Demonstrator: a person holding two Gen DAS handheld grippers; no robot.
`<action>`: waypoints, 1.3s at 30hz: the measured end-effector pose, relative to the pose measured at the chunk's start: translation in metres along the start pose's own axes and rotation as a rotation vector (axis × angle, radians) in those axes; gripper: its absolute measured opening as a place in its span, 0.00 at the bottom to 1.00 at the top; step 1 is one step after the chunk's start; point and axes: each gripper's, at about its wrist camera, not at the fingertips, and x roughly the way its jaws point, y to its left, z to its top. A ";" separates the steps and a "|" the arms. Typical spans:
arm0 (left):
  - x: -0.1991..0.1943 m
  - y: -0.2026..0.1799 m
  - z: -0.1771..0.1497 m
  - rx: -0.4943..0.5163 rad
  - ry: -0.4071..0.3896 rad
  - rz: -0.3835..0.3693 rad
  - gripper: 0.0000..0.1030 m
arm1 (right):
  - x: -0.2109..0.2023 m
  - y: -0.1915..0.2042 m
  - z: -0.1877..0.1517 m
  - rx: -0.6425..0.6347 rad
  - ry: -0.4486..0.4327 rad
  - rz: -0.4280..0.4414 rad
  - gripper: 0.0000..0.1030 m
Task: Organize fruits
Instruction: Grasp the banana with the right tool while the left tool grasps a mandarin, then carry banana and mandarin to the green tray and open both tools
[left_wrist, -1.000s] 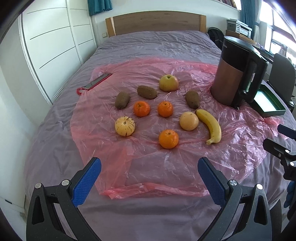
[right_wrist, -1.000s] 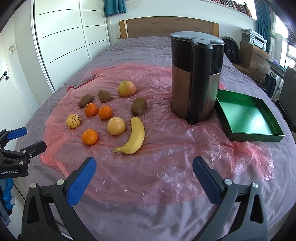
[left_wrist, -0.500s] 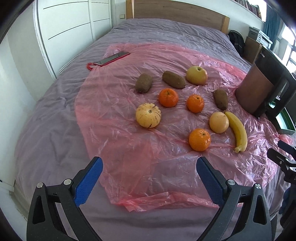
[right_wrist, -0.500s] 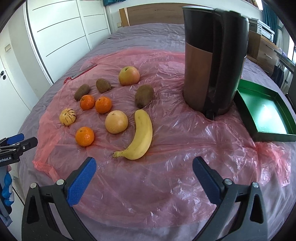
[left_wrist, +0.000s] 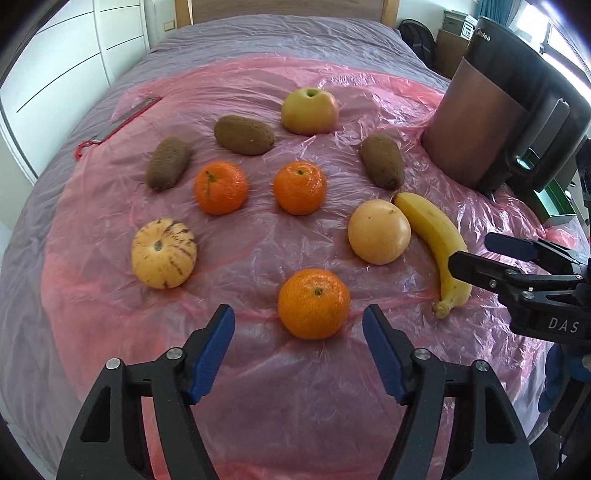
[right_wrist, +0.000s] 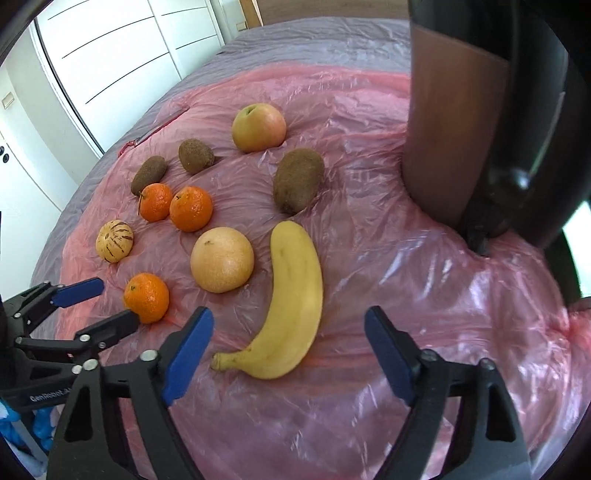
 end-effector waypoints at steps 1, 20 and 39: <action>0.004 -0.001 0.001 0.001 0.003 0.000 0.60 | 0.003 0.000 0.001 0.003 0.008 0.006 0.96; 0.033 -0.004 0.000 0.010 0.045 -0.050 0.39 | 0.040 -0.005 0.008 -0.005 0.101 0.008 0.33; 0.006 0.006 -0.006 -0.035 -0.025 -0.047 0.37 | 0.022 -0.017 0.002 0.045 0.082 0.034 0.02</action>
